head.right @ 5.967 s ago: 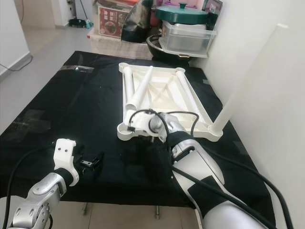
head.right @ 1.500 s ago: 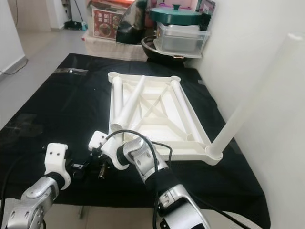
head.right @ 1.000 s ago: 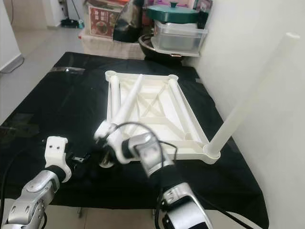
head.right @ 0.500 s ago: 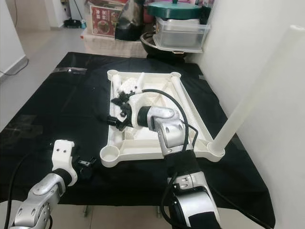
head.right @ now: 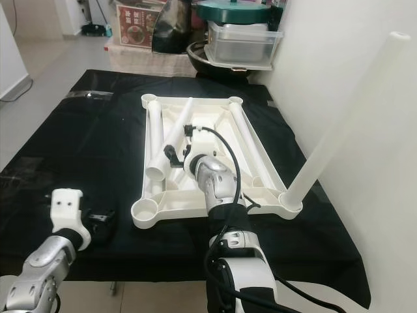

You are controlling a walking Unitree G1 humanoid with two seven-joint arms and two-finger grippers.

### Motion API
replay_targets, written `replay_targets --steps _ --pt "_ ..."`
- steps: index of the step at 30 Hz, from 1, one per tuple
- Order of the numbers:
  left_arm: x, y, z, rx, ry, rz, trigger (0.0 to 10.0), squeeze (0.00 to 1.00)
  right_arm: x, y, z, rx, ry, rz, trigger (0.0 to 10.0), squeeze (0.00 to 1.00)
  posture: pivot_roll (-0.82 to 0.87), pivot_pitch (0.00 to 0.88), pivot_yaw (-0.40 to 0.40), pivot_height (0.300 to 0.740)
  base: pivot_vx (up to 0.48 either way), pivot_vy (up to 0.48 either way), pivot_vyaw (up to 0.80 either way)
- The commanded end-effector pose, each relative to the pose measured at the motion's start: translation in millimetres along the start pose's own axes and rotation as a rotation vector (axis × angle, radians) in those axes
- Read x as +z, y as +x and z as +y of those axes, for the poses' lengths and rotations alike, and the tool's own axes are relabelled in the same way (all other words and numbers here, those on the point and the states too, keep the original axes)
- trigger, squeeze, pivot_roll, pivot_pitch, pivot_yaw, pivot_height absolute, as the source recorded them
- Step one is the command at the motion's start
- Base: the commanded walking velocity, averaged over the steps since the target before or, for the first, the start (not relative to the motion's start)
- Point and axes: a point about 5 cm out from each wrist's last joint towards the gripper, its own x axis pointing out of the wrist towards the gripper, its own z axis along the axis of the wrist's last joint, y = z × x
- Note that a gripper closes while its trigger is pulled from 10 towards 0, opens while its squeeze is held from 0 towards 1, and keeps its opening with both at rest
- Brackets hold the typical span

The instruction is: Building children table

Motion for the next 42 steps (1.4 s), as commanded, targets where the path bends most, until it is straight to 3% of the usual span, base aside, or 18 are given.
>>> replay_targets --steps 1,4,9,15,17,29,37,42 --pt "4.6 -0.3 -0.5 0.013 -0.017 -0.033 10.0 0.0 -9.6 3.4 10.7 0.029 0.06 0.046 10.0 0.0 0.13 0.0 -0.105 0.74 0.0 0.0 0.0" --pt "5.1 -0.4 0.4 0.019 -0.015 -0.035 10.0 0.0 -12.2 5.4 14.1 0.022 0.084 0.061 10.0 0.0 0.13 0.0 -0.105 0.74 0.0 0.0 0.0" --pt "1.0 -1.0 -2.0 0.015 -0.015 -0.021 10.0 0.0 -8.7 13.1 38.5 0.037 0.129 0.073 10.0 0.0 0.13 0.0 -0.112 0.74 0.0 0.0 0.0" --pt "1.2 -0.2 -2.9 0.018 -0.016 -0.023 10.0 0.0 -9.7 16.2 49.8 0.039 0.131 0.08 10.0 0.0 0.13 0.0 -0.118 0.74 0.0 0.0 0.0" --pt "0.4 -0.8 -2.0 0.026 -0.017 -0.023 10.0 0.0 -13.2 17.7 61.2 0.066 0.17 0.114 10.0 0.0 0.13 0.0 -0.123 0.74 0.0 0.0 0.0" --pt "-1.4 0.8 -7.0 0.022 -0.02 -0.018 10.0 0.0 -35.5 22.1 70.5 0.063 0.156 0.195 10.0 0.0 0.14 0.0 -0.136 0.74 0.0 0.0 0.0" --pt "-1.4 0.7 -5.8 0.028 -0.017 -0.016 10.0 0.0 -46.0 22.5 86.4 0.109 0.1 0.225 10.0 0.0 0.15 0.0 -0.142 0.74 0.0 0.0 0.0" --pt "-1.6 0.7 -6.2 0.029 -0.014 -0.015 10.0 0.0 -51.0 23.3 81.4 0.077 0.065 0.223 10.0 0.0 0.15 0.0 -0.145 0.74 0.0 0.0 0.0"
